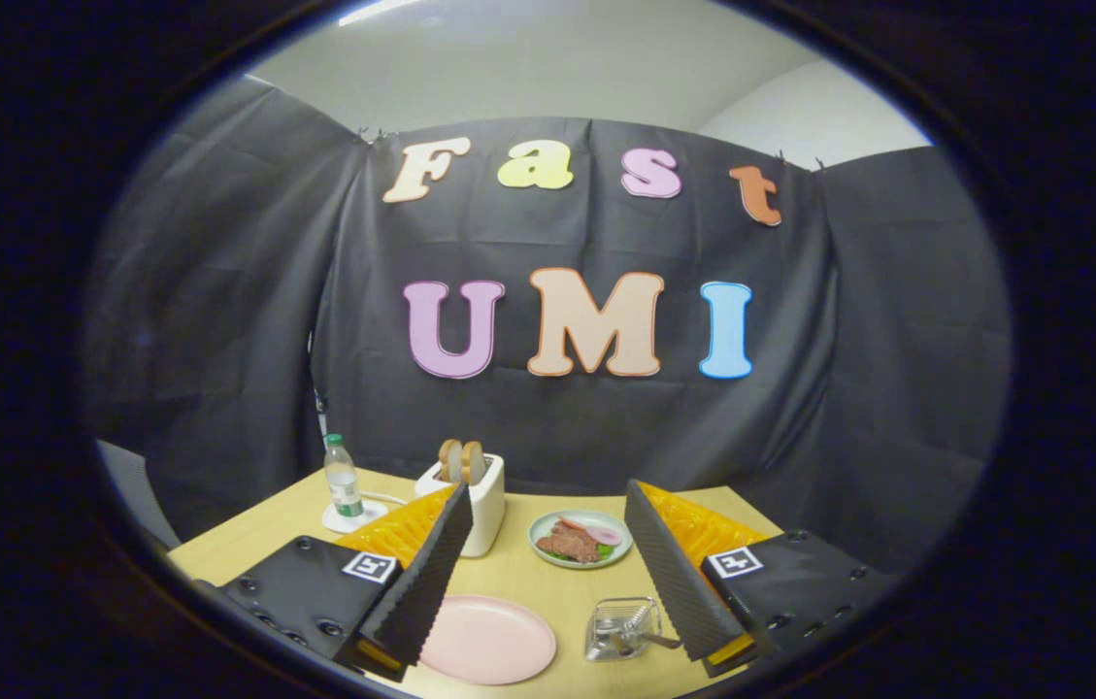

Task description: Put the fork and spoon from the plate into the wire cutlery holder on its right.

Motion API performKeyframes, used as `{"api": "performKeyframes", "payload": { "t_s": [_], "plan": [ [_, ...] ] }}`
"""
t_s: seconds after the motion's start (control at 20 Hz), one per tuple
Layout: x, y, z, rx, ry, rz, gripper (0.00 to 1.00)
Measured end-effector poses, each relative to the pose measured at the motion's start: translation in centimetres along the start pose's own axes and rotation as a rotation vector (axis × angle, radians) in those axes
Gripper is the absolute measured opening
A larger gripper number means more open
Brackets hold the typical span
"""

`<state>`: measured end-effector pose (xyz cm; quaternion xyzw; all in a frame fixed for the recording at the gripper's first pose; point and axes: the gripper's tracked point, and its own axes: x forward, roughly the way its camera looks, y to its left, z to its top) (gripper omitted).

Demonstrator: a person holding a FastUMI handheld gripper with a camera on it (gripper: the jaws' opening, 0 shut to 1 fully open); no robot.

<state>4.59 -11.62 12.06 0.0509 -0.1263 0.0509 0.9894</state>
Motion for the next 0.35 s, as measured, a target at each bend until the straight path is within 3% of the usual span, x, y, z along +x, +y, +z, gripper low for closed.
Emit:
{"api": "performKeyframes", "payload": {
  "t_s": [0.35],
  "plan": [
    [-0.59,-0.11,-1.35,0.011,0.029,-0.009,1.0]
  ]
}}
